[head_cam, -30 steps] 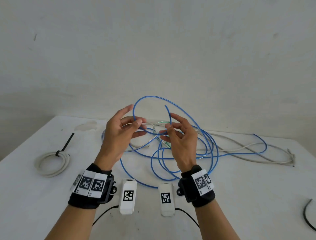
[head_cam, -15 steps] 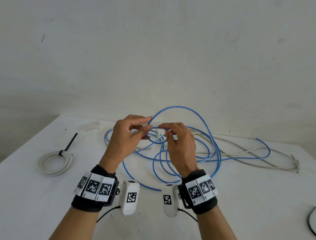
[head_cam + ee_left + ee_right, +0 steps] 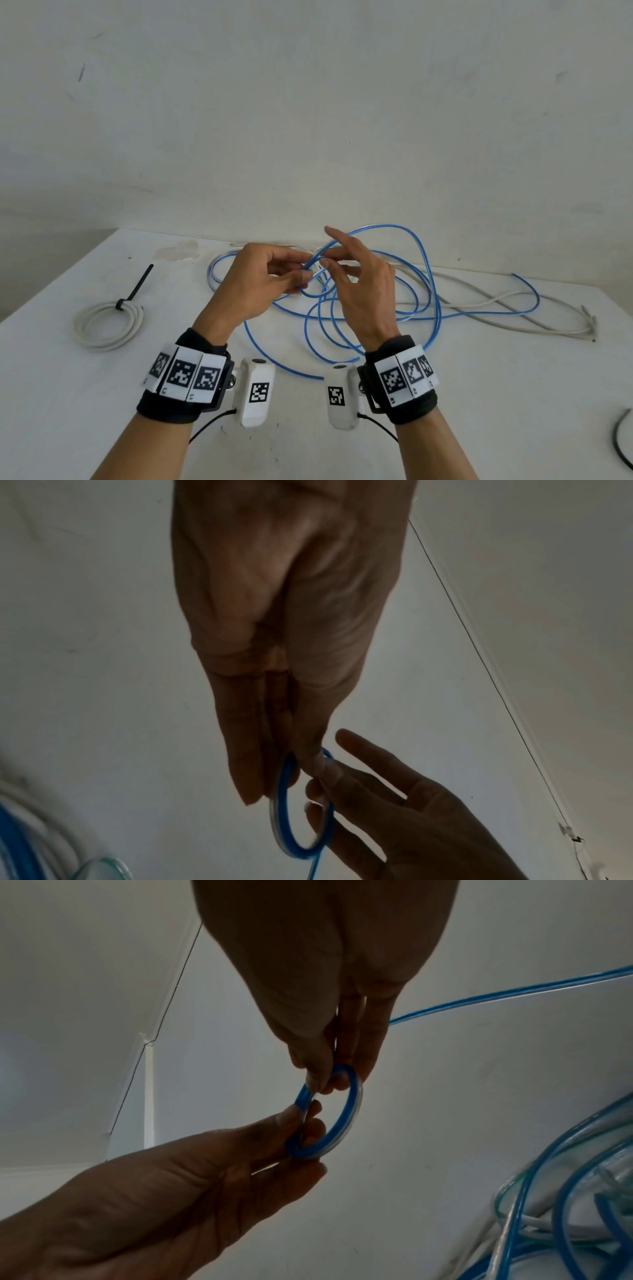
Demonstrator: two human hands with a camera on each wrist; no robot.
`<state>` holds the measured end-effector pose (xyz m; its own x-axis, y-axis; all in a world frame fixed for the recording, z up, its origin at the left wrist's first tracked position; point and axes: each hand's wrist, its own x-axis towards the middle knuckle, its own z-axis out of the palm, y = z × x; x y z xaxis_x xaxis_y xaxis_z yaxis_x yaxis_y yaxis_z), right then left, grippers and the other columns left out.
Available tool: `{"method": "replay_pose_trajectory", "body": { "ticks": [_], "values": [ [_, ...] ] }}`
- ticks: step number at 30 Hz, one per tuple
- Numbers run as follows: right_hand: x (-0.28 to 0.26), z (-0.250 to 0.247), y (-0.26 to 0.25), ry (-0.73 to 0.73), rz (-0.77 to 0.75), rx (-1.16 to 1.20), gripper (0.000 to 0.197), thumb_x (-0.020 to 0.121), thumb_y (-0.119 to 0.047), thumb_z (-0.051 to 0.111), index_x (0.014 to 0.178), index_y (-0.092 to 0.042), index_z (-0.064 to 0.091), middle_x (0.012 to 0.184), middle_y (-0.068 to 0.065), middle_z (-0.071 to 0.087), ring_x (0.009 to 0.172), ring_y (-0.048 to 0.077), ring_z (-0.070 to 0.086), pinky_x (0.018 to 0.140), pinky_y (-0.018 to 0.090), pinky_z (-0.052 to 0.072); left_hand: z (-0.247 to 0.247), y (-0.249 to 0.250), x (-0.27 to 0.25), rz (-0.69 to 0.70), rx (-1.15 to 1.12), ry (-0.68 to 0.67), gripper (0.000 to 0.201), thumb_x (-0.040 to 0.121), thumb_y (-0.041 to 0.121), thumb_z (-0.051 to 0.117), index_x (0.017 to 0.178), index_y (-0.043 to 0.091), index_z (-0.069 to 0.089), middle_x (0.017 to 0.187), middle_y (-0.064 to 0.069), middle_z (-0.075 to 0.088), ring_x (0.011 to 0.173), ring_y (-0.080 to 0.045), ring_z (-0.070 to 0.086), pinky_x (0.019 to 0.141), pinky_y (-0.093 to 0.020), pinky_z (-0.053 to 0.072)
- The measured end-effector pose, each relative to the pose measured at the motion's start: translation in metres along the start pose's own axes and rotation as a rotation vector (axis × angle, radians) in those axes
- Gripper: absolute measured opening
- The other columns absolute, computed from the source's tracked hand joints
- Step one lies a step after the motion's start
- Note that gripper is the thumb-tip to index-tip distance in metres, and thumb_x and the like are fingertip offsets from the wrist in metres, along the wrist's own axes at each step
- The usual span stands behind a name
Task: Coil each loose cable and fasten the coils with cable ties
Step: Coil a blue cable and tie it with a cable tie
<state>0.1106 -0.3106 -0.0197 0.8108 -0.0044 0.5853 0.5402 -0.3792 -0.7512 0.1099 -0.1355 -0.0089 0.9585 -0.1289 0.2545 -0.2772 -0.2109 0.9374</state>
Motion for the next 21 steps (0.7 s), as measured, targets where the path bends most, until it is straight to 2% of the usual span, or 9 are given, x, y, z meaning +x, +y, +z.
{"method": "replay_pose_trajectory", "body": {
  "ticks": [4,7,8,10,12,13,15,17,21],
  "values": [
    [0.0,0.003,0.01,-0.011,-0.057,-0.202,0.023,0.094,-0.026,0.071,0.117,-0.032,0.075,0.111,-0.009,0.066,0.109,0.01,0.056,0.095,0.037,0.048,0.0,0.001,0.0,0.042,0.142,0.027,0.019,0.086,0.009,0.078,0.101,0.021,0.075,0.076,-0.004,0.076,0.075,-0.018,0.072,0.077,-0.03,0.061],
    [0.003,-0.004,0.02,-0.022,-0.082,-0.372,0.016,0.094,-0.036,0.07,0.11,-0.036,0.072,0.143,-0.006,0.052,0.14,0.016,0.039,0.119,0.042,0.028,-0.002,0.001,0.001,0.081,0.209,0.034,0.02,0.086,0.008,0.077,0.103,0.018,0.077,0.076,0.005,0.075,0.073,-0.013,0.071,0.077,-0.028,0.06],
    [0.005,-0.007,0.023,-0.057,-0.075,-0.37,0.014,0.095,-0.037,0.068,0.109,-0.039,0.068,0.146,-0.009,0.052,0.146,0.014,0.035,0.125,0.045,0.014,-0.004,0.002,0.001,0.086,0.205,0.046,0.02,0.086,0.006,0.077,0.102,0.018,0.077,0.076,0.006,0.075,0.073,-0.013,0.072,0.077,-0.028,0.061],
    [0.007,-0.012,0.025,-0.103,-0.05,-0.303,0.017,0.097,-0.036,0.066,0.109,-0.044,0.058,0.128,-0.019,0.064,0.134,0.005,0.051,0.126,0.053,0.002,-0.007,0.002,0.001,0.09,0.163,0.071,0.02,0.086,0.003,0.076,0.103,0.014,0.077,0.076,0.003,0.074,0.075,-0.017,0.072,0.076,-0.029,0.062],
    [0.008,-0.016,0.021,-0.077,-0.038,-0.252,0.016,0.097,-0.032,0.067,0.11,-0.038,0.06,0.105,-0.021,0.069,0.111,-0.002,0.062,0.125,0.05,0.012,-0.011,0.004,0.001,0.09,0.106,0.075,0.022,0.087,0.002,0.074,0.108,0.008,0.076,0.076,-0.001,0.074,0.078,-0.022,0.072,0.074,-0.029,0.062],
    [0.008,-0.017,0.018,-0.06,-0.041,-0.2,0.016,0.097,-0.029,0.068,0.112,-0.034,0.064,0.099,-0.019,0.07,0.104,0.0,0.063,0.122,0.045,0.024,-0.012,0.005,0.001,0.091,0.075,0.073,0.022,0.088,0.002,0.074,0.11,0.007,0.076,0.077,-0.002,0.074,0.079,-0.023,0.073,0.074,-0.028,0.062],
    [0.008,-0.016,0.01,-0.014,-0.016,-0.041,0.014,0.096,-0.021,0.069,0.11,-0.025,0.072,0.094,-0.013,0.071,0.096,0.007,0.067,0.098,0.035,0.05,-0.014,0.008,-0.001,0.091,0.001,0.076,0.022,0.089,0.002,0.072,0.111,0.006,0.075,0.079,-0.005,0.075,0.079,-0.025,0.074,0.074,-0.028,0.061],
    [0.007,-0.012,0.006,0.041,0.036,0.057,0.011,0.096,-0.02,0.07,0.104,-0.023,0.076,0.094,-0.012,0.072,0.092,0.013,0.069,0.079,0.035,0.057,-0.013,0.01,-0.001,0.087,-0.067,0.091,0.022,0.09,0.003,0.071,0.111,0.006,0.074,0.082,-0.013,0.074,0.081,-0.026,0.074,0.076,-0.03,0.062],
    [0.01,-0.017,0.002,-0.01,0.154,0.166,0.009,0.096,-0.018,0.07,0.101,-0.019,0.077,0.09,-0.004,0.076,0.081,0.018,0.073,0.069,0.036,0.06,-0.009,0.009,0.0,0.057,-0.165,0.137,0.02,0.091,0.002,0.07,0.11,0.006,0.074,0.084,-0.021,0.073,0.081,-0.026,0.072,0.077,-0.032,0.062]
  ]
}}
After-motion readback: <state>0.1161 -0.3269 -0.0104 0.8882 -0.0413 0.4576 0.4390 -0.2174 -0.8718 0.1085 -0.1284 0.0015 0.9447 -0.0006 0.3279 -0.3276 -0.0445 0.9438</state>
